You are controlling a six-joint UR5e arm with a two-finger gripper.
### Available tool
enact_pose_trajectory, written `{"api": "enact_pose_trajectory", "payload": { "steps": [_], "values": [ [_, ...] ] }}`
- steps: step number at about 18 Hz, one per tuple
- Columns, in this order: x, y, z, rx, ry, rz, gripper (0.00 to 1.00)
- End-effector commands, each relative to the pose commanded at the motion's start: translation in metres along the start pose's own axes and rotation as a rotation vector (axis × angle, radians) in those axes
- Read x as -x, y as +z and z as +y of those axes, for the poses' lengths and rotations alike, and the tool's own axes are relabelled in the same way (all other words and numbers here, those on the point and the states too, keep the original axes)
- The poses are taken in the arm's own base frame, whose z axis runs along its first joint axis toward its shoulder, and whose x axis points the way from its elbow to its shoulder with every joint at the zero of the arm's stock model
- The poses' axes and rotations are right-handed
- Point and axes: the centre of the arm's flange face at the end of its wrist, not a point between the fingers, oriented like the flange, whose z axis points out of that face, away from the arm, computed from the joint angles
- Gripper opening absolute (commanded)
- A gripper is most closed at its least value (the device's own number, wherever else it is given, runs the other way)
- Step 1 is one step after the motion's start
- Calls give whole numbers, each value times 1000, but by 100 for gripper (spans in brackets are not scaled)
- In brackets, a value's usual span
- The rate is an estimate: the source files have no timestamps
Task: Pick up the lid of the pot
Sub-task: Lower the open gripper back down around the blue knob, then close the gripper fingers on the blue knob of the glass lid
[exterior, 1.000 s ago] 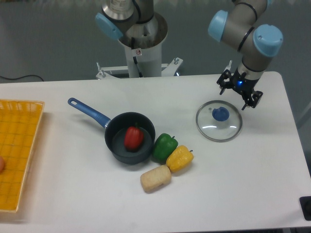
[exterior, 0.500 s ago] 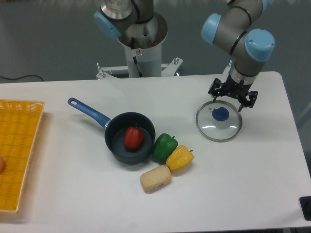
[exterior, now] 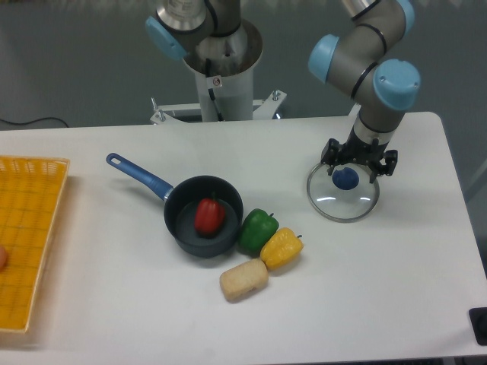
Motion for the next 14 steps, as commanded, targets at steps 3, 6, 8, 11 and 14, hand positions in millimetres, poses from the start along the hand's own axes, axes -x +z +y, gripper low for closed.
{"api": "enact_pose_trajectory", "payload": {
  "steps": [3, 6, 8, 11, 14],
  "values": [
    [-1, 3, 1, 4, -4, 6, 100],
    [1, 3, 3, 7, -8, 4, 100],
    [3, 2, 5, 4, -11, 4, 100],
    [4, 1, 5, 4, -13, 0, 100],
    [5, 2, 6, 3, -14, 0, 100]
  ]
}}
